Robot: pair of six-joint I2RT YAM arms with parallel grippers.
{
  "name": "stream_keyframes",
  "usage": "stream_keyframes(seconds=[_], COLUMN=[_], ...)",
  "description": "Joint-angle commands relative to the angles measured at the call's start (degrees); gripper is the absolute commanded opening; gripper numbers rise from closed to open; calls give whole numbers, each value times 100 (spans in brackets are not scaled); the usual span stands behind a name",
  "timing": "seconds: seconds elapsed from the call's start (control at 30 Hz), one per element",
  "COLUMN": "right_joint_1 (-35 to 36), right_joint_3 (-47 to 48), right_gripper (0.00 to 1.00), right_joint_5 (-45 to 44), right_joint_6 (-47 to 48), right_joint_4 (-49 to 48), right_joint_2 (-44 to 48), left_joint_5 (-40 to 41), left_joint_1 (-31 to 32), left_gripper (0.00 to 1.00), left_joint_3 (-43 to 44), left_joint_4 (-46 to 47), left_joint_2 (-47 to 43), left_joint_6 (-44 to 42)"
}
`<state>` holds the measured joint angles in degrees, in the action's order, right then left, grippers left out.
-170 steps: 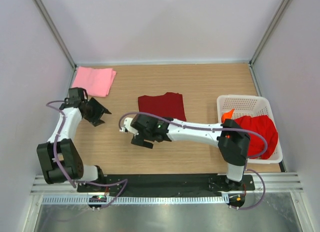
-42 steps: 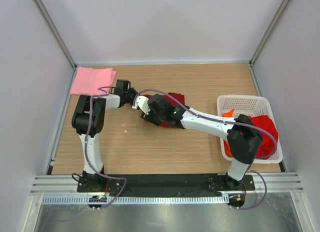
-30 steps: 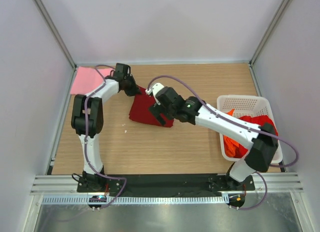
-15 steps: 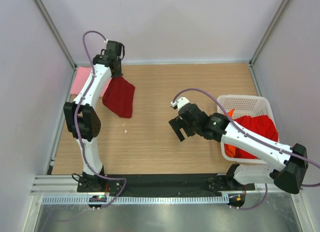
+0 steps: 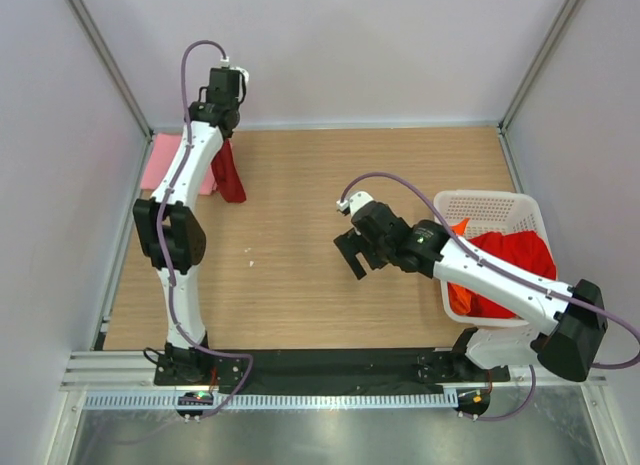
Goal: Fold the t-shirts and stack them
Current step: Neatly place the folded tshirt to the corner
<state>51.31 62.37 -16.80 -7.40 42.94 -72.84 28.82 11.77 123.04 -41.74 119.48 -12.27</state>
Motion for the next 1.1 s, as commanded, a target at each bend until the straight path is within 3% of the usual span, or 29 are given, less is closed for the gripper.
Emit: stream_keyframes(seconds=[0.0,0.13,0.3,0.43,0.6,1.07], right_joint_1=[-121,-200,-253,-279,-279,-279], right_joint_3=[144,205,223,249,346,258], right_gripper=[95,95,96,96,95,96], right_joint_5=[106,159,212,221,247,221], right_joint_6=[63,98,133,151,151,142], right_joint_4=[-216,-260,-312,-374,-365,-462], right_joint_2=[-99,-274,-415,-547,-670,-872], left_joint_5=[-113,-324,-1568,-2459,-3592,-4050], left_joint_1=[-113,-245,-421,-465,-1000,-1634], left_gripper=[0,0,0,0,0,0], left_joint_3=[89,360,326,-385,-466,413], left_joint_4=[780,834,693,1158,896,280], left_joint_2=[-56,180,67,-381,-391,137], left_joint_6=[-706,-917,-847,-918,-733,-1436])
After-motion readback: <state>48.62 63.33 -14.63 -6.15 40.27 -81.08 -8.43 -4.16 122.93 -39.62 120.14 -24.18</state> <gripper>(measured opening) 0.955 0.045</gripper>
